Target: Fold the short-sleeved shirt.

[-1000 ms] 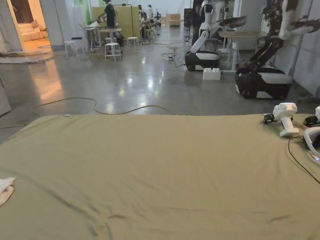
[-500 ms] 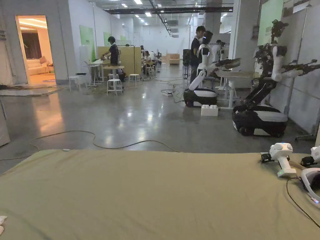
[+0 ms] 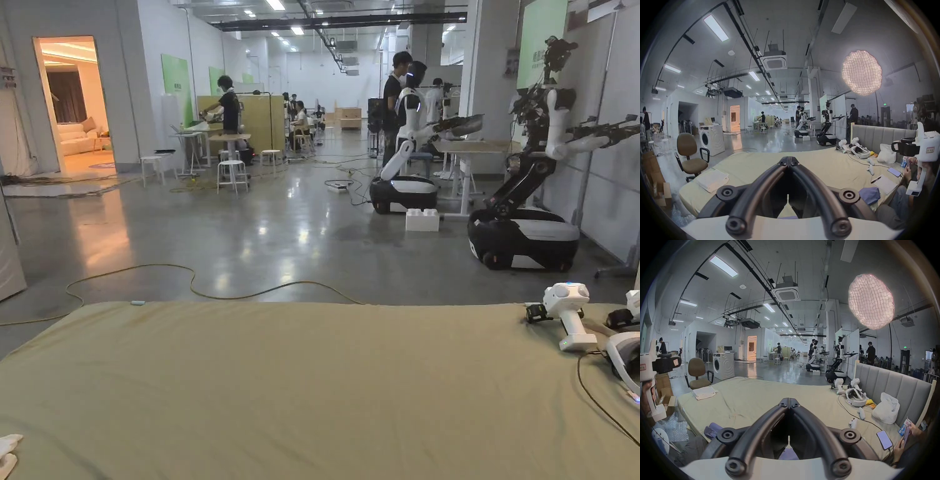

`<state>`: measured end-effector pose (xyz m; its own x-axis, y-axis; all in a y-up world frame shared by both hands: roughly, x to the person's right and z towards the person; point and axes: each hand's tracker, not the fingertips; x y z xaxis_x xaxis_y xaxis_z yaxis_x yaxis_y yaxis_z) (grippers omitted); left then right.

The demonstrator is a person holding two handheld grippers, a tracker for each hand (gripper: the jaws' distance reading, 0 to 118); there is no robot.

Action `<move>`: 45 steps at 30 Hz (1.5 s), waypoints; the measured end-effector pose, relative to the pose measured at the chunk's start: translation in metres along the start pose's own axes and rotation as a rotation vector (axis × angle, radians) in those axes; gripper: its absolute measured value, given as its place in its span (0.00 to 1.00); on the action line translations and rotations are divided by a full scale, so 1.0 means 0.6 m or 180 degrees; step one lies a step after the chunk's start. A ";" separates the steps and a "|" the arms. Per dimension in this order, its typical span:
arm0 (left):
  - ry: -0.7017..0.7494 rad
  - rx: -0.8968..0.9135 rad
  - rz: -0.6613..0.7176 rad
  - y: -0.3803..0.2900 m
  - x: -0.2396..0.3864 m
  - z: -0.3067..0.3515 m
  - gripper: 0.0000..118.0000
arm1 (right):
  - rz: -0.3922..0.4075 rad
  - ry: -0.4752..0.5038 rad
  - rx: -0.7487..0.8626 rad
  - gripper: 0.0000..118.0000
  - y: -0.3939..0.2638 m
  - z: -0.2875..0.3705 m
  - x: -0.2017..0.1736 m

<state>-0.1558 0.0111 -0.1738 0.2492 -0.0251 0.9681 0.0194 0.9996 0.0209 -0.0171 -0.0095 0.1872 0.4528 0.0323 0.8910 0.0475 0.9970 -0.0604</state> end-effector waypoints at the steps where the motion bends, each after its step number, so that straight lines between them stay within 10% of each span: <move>1: -0.0015 -0.0016 0.0040 -0.003 -0.005 -0.002 0.00 | -0.0003 0.0010 -0.0005 0.00 -0.001 0.000 0.002; 11: -0.0134 -0.0424 0.0452 -0.027 -0.071 -0.040 0.01 | -0.0199 -0.0015 -0.0150 0.00 -0.020 -0.010 0.019; 15: -0.0169 -0.0646 0.1230 -0.095 -0.154 -0.070 0.65 | -0.0325 0.0030 -0.0406 0.00 -0.045 -0.018 0.025; 19: -0.0368 -0.1122 0.2131 -0.214 -0.236 -0.117 0.80 | -0.0485 0.0124 -0.0658 0.00 -0.075 -0.026 0.028; 26: -0.0446 -0.2198 0.3182 -0.431 -0.297 -0.209 0.80 | -0.1108 0.0248 -0.0980 0.00 -0.115 -0.031 0.045; 34: -0.0566 -0.2541 0.3264 -0.510 -0.272 -0.259 0.77 | -0.1298 0.0135 -0.1162 0.00 -0.144 -0.030 0.068; 37: -0.0533 -0.2481 0.3456 -0.518 -0.272 -0.269 0.57 | -0.1350 0.0128 -0.1185 0.00 -0.149 -0.032 0.076; 39: -0.0542 -0.2477 0.3423 -0.524 -0.270 -0.270 0.17 | -0.1358 0.0113 -0.1188 0.00 -0.151 -0.034 0.078; 45: -0.0329 -0.2438 0.3664 -0.552 -0.264 -0.262 0.09 | -0.1388 0.0108 -0.1283 0.00 -0.159 -0.035 0.081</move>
<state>-0.0494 -0.3184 -0.3732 0.4159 0.8345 0.3614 0.3836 0.1994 -0.9017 0.0187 -0.1047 0.2268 0.3435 -0.3831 0.8575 0.5669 0.8125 0.1359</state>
